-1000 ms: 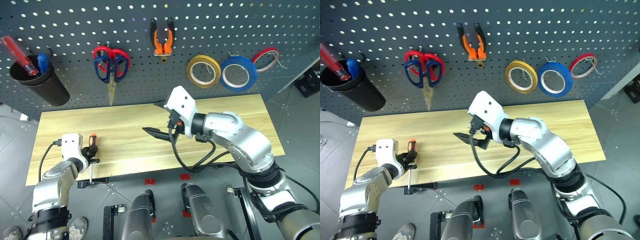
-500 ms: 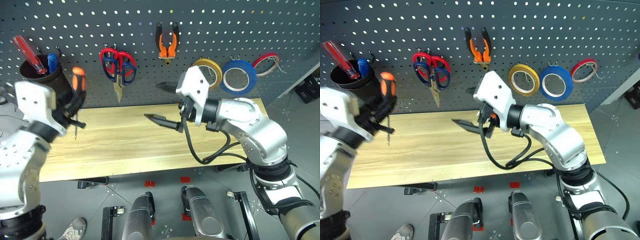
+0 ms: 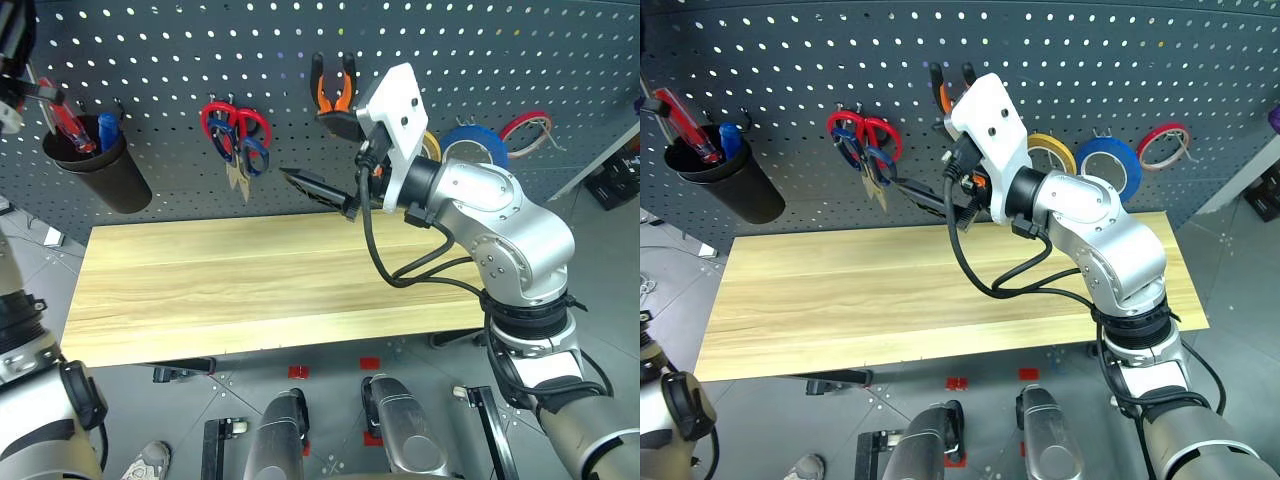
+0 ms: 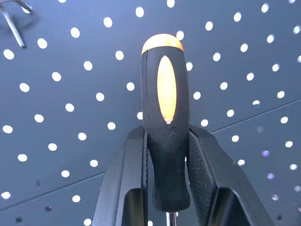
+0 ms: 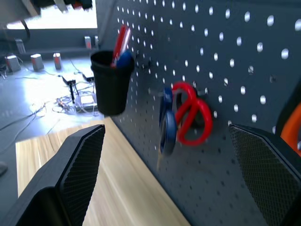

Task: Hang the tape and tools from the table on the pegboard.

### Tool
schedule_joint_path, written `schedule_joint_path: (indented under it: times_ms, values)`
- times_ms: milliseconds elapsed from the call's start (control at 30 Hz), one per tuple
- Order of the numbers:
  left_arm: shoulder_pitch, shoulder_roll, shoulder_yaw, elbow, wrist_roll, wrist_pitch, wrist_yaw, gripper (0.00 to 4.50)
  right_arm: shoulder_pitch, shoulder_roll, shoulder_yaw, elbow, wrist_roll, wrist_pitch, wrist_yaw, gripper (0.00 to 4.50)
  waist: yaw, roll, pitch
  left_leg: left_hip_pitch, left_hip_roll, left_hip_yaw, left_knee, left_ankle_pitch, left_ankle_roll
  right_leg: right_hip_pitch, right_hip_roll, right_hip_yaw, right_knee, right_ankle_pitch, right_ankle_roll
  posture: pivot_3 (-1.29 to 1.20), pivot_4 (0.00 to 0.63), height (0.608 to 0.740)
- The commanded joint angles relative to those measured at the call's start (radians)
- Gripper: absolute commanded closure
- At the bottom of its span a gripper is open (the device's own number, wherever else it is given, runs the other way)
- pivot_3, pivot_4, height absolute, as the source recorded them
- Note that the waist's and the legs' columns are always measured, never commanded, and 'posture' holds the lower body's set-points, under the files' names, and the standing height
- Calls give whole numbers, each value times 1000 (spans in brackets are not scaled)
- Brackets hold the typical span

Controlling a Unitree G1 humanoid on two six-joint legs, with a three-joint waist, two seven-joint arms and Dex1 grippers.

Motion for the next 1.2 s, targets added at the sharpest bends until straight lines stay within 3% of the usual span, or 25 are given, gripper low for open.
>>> schedule_joint_path:
  times_ms: [33, 133, 433, 567, 700, 867, 967, 1200]
  values:
    - [9, -11, 5, 13, 42, -109, 19, 3702, -10, 4, -24, -31, 19, -1, -10, 0, -4, -2, -2, 0, 0, 0, 0, 0, 0, 0, 0, 0, 0, 0, 0, -317, 195, 740]
    - [53, -39, 37, 10, 46, -135, 58, 3702, -4, 4, -22, -42, 28, 0, -8, 0, -14, -2, -5, -1, 0, 0, 1, 0, 0, 0, 0, 0, 0, 0, 0, -323, 193, 740]
    - [167, -100, 136, -191, 21, -91, 205, 952, 23, -17, -25, -52, 56, -4, 18, 0, -50, -2, -20, -1, 0, -1, 0, 0, 0, -1, 0, 0, 1, 0, 0, -300, 183, 740]
    - [195, -137, 119, -361, 19, 157, 355, 952, 57, -34, -48, -63, 79, -15, 31, 0, -48, -2, -33, -1, 0, -1, 0, 0, 0, -1, 0, 1, 2, 0, 0, -273, 179, 740]
    - [248, -195, 20, -539, 36, 338, 423, 952, 167, -47, -64, -101, 92, -80, 52, 0, -43, -1, -51, -1, -1, -2, 0, 0, 0, 1, 0, 1, 2, 0, 0, -246, 171, 740]
    - [434, -233, -56, -730, -61, 387, 296, 952, 420, -44, -15, -152, 33, -217, 45, 0, -43, -1, -73, 0, -1, -3, 0, -1, 1, 4, 1, 2, 1, 0, 0, -239, 163, 740]
    - [558, -288, -87, -771, -65, 406, 298, 952, 560, -32, 14, -47, -94, -415, 6, 0, -42, 9, -87, 1, -1, -3, 0, -1, 1, 4, 2, 3, 0, 0, 0, -226, 156, 740]
    - [802, -421, -140, -696, 65, 239, 313, 952, 658, 31, -60, 260, -232, -683, -143, 0, -34, 14, -109, 6, -1, -1, 0, -3, 5, 8, 4, 7, 0, 0, 0, -219, 132, 740]
